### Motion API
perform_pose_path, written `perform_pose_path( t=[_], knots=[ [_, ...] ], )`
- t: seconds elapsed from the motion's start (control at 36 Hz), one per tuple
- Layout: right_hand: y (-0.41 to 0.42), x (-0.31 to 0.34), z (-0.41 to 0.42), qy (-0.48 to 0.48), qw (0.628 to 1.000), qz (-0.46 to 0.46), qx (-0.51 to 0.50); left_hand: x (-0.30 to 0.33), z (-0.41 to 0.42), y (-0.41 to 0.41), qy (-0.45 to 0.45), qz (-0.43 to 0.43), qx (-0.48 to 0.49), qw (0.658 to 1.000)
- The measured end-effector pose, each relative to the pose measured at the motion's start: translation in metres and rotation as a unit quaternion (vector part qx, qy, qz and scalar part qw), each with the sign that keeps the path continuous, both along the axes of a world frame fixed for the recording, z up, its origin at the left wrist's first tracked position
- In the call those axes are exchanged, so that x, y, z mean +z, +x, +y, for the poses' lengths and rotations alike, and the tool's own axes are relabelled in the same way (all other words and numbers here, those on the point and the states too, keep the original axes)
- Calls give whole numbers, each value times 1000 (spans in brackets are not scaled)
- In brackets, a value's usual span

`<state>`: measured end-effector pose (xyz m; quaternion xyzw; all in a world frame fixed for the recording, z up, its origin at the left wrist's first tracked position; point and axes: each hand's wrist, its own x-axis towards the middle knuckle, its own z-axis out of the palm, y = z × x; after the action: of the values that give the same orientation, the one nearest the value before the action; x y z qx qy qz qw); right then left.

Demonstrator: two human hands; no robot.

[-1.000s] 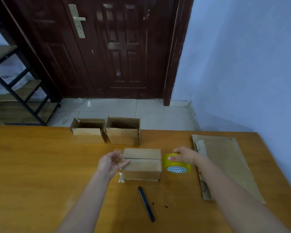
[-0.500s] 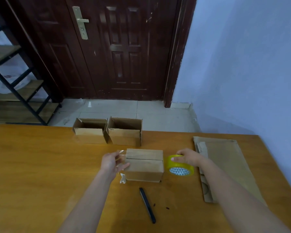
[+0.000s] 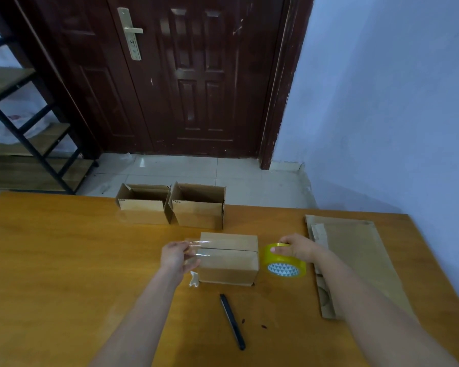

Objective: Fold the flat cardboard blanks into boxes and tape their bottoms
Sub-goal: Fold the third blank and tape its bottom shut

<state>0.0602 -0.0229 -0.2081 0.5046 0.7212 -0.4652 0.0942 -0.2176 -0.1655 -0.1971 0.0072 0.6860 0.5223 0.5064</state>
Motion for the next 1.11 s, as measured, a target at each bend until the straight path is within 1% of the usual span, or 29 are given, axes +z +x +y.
perform_pose_path(
  t=[0.11, 0.17, 0.36, 0.56, 0.61, 0.72, 0.83, 0.94, 0.97, 1.0, 1.06, 1.11],
  knots=[
    [1, -3, -1, -10, 1000, 13, -7, -5, -1, -1, -9, -11, 5, 1000],
    [1, -4, -2, -12, 1000, 16, -11, -7, -1, -1, -22, -10, -9, 1000],
    [-6, -9, -4, -23, 999, 23, -19, -21, 4, 8, -61, 27, -49, 997],
    [-11, -8, -3, -19, 1000, 22, -11, -26, 11, 19, -71, 51, -63, 994],
    [-15, -5, -3, -15, 1000, 19, -4, -30, 13, 19, -82, 46, -63, 994],
    [-21, -2, -2, -5, 1000, 7, 20, -37, 14, 20, -129, 2, -66, 989],
    [-21, -4, -1, 3, 1000, 1, 25, -46, 14, 16, -137, -11, -85, 987],
    [-24, -3, -2, 25, 999, -17, 32, -53, 18, 14, -140, -16, -78, 987],
    [-25, -1, -3, 29, 999, -20, 33, -54, 19, 14, -139, -5, -74, 988],
    [-26, 0, -4, 31, 999, -24, 34, -55, 21, 13, -137, 27, -70, 988],
    [-27, 1, -3, 33, 998, -35, 37, -56, 23, 11, -134, 116, -62, 982],
    [-28, 2, -4, 34, 997, -52, 42, -48, 21, 10, -106, 185, -34, 976]
  ],
)
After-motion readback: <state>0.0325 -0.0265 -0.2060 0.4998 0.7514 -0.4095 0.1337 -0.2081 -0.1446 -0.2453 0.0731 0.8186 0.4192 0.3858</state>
